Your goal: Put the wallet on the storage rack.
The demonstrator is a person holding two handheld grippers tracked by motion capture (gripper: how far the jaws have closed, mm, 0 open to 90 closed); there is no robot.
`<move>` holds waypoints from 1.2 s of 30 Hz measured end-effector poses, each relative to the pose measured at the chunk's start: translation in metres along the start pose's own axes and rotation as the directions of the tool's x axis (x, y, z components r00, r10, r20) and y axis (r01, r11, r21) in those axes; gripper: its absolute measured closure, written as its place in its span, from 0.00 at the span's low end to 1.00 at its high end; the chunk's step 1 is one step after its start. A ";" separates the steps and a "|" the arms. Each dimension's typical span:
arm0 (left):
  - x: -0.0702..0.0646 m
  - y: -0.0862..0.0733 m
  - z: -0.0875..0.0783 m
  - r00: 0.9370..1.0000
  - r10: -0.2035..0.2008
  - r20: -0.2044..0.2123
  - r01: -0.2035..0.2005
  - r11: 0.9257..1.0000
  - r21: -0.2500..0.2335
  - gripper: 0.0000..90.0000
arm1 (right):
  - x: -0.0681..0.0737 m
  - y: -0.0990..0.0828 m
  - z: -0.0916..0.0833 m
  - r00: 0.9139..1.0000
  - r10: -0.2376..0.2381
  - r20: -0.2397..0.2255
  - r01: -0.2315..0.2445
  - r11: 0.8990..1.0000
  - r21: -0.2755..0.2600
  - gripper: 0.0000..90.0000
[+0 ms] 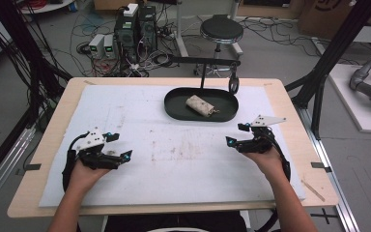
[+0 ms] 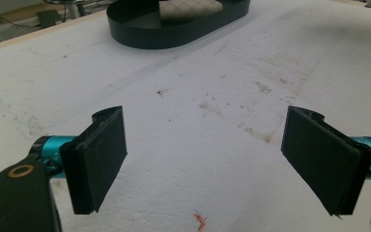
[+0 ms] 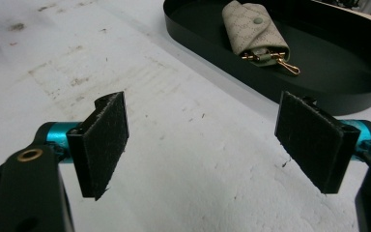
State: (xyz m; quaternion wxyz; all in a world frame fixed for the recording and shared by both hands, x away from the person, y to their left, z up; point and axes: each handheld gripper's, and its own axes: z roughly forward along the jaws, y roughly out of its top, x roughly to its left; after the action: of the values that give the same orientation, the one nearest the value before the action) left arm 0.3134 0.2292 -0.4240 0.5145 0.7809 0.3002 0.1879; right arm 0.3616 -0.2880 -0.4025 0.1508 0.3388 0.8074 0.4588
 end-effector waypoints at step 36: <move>-0.001 -0.004 0.006 1.000 -0.006 0.013 0.006 1.000 0.012 0.18 | -0.008 -0.024 0.003 0.999 0.033 0.041 -0.033 0.999 -0.002 0.22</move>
State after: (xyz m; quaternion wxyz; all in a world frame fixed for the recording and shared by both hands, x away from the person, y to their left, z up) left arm 0.3152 0.2254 -0.4298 0.5122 0.7844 0.3002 0.1793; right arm 0.3593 -0.2995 -0.4250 0.1602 0.3615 0.7980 0.4548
